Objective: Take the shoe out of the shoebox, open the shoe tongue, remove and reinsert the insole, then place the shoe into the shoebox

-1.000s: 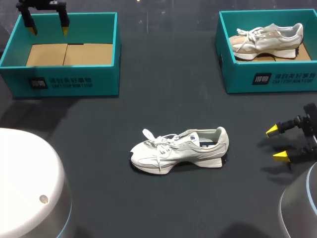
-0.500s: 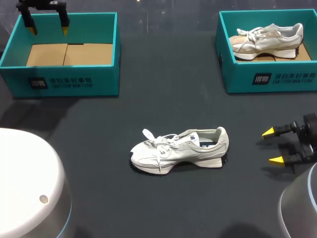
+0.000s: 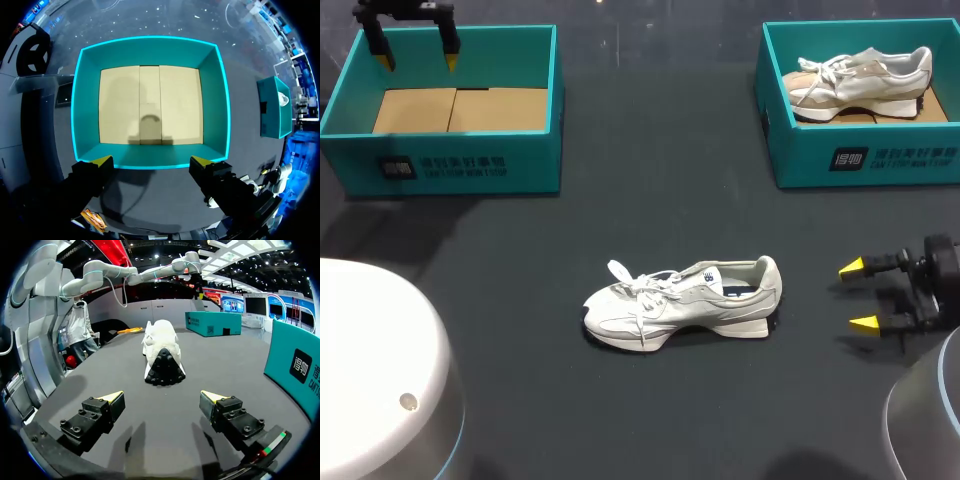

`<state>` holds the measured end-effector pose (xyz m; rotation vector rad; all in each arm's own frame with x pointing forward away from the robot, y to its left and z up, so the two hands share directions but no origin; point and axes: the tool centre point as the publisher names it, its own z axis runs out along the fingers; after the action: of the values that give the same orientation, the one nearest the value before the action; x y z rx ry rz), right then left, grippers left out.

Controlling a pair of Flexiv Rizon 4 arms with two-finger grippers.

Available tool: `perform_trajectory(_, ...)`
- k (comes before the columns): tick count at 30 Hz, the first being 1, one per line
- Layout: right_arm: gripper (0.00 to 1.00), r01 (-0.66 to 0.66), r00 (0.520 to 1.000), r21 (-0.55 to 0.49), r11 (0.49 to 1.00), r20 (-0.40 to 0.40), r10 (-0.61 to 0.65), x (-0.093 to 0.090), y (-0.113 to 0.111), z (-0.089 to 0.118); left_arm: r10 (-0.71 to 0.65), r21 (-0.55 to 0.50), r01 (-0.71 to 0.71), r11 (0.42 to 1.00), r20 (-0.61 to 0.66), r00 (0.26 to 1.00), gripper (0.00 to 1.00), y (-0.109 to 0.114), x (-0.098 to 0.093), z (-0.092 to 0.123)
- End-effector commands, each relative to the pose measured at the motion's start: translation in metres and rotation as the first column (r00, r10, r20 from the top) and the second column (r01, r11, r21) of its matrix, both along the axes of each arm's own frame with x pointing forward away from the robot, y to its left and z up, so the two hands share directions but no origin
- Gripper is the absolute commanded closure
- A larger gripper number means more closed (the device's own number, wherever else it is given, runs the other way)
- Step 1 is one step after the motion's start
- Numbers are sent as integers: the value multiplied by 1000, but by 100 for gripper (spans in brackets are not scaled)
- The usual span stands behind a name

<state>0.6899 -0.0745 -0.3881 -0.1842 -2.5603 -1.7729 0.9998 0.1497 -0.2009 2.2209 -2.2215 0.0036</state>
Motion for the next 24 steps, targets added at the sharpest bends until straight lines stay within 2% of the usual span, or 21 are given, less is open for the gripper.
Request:
perform_trajectory(1, 0, 40, 999, 0, 999, -20, -40, 1, 20, -8, 0, 1, 0, 1000, -1, 1000, 0, 0, 0, 0)
perform_trajectory(15, 0, 57, 998, -9, 998, -27, -57, 1, 24, -8, 0, 1, 0, 1000, -1, 1000, 0, 0, 0, 0)
perform_trajectory(18, 0, 79, 997, -2, 997, -1, -79, 2, 37, -8, 0, 1, 0, 1000, -1, 1000, 0, 0, 0, 0)
perform_trajectory(24, 0, 97, 995, 8, 995, 2, -97, 9, 54, -10, 0, 1, 0, 1000, -1, 1000, 0, 0, 0, 0)
